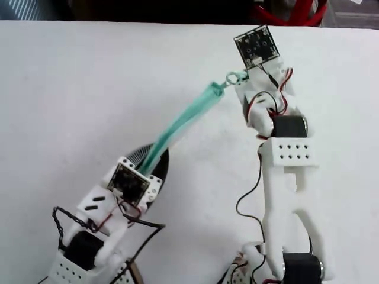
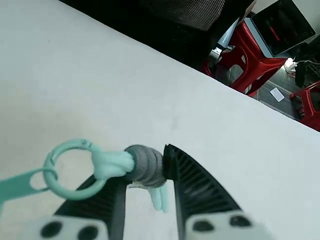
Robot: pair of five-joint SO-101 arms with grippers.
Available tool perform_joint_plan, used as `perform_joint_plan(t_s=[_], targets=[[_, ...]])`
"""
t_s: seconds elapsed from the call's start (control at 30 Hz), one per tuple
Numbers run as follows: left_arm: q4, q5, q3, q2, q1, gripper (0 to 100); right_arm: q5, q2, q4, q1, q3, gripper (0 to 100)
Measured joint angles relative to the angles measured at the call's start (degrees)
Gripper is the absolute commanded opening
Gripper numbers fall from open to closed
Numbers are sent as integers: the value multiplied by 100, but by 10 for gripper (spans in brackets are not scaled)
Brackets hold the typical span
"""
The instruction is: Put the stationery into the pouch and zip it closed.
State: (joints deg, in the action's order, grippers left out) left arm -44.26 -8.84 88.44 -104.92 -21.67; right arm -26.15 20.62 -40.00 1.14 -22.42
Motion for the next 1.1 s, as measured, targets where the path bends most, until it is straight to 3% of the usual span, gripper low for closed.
perform_joint_plan(t_s=[0.07,0.13,0.2,0.27,0.37,0.67,0.97,1.1], targets=[[0,0,0,0,0,23,0,62,-70,44,-9,49],[0,0,0,0,0,23,70,264,-290,62,-9,147],[0,0,0,0,0,23,440,554,-580,114,-9,269],[-9,0,0,0,0,23,888,905,-853,360,-9,328],[-35,9,-9,-9,44,23,1081,1512,-1257,677,0,299],[18,35,0,-9,44,23,932,2523,-2330,703,-431,269],[246,35,18,35,79,23,1257,3385,-1969,879,-2268,267],[237,-220,-26,79,53,23,1266,3868,-1503,923,-3209,217]])
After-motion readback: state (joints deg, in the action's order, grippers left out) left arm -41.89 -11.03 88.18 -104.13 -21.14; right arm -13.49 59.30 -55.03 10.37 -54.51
